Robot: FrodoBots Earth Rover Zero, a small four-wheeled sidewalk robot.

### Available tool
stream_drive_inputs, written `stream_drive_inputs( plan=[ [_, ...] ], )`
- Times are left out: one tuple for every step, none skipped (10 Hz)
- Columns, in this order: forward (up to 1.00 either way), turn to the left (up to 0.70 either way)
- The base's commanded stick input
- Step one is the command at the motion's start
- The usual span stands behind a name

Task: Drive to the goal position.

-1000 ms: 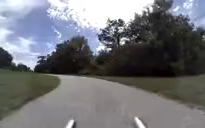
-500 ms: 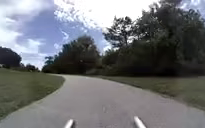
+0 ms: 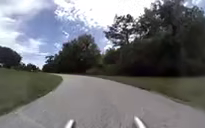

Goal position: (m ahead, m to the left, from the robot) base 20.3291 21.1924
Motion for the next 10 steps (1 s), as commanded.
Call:
stream_drive_inputs(
  plan=[
    [0.7,0.0],
    [0.7,0.0],
    [0.7,0.0],
    [0.7,0.0],
    [0.7,0.0],
    [0.7,0.0],
    [0.7,0.0],
    [0.7,0.0],
    [0.7,0.0],
    [0.7,0.0]
  ],
)
